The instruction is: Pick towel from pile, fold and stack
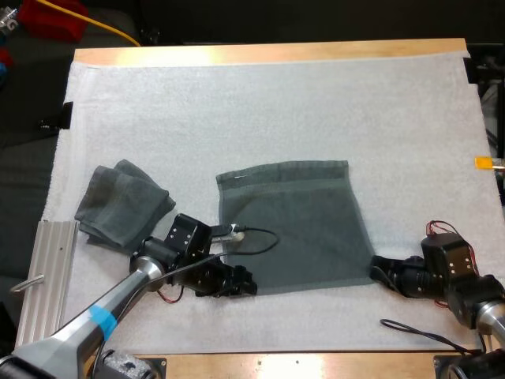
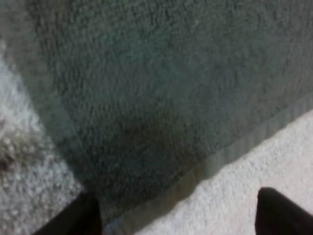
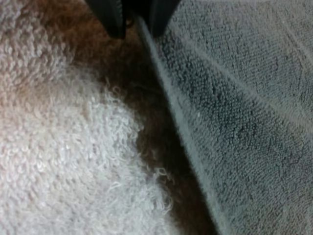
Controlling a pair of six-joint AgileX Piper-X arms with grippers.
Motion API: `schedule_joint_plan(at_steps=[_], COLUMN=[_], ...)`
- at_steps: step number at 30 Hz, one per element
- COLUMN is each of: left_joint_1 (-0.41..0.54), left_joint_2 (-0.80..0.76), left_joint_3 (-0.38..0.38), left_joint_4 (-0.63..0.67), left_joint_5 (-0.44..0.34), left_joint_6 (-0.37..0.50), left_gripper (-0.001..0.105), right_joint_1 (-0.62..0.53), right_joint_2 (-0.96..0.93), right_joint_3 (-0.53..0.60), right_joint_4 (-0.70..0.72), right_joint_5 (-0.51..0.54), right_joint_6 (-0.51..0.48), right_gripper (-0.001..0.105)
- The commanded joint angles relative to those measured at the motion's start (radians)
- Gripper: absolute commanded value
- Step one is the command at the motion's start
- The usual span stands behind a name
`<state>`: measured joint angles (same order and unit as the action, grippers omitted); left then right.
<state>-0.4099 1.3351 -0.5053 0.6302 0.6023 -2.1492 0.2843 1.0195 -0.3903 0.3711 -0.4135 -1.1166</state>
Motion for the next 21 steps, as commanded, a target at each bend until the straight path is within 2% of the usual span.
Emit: schedule_joint_plan(at_steps=[1, 12, 17, 21], left_joint_1=[-0.006, -0.006, -0.006, -0.006], left_joint_2=[0.007, 0.008, 0.014, 0.029], left_joint_3=[0.002, 0.002, 0.002, 0.002], left_joint_4=[-0.006, 0.042, -0.030, -0.054], left_joint_5=[-0.026, -0.032, 0.132, 0.153], left_joint_6=[-0.007, -0.008, -0.008, -0.008], left_gripper=[0.066, 0.066, 0.066, 0.066], right_joint_1=[0.000, 0.000, 0.000, 0.000], right_joint_2=[-0.004, -0.004, -0.004, -0.004], right_joint_3=[0.005, 0.005, 0.005, 0.005], right_joint_4=[0.023, 0.023, 0.023, 0.023], right_joint_5=[0.011, 0.011, 0.013, 0.013], right_joint_6=[-0.009, -0.009, -0.013, -0.013], right_gripper=[0.001, 0.001, 0.001, 0.001])
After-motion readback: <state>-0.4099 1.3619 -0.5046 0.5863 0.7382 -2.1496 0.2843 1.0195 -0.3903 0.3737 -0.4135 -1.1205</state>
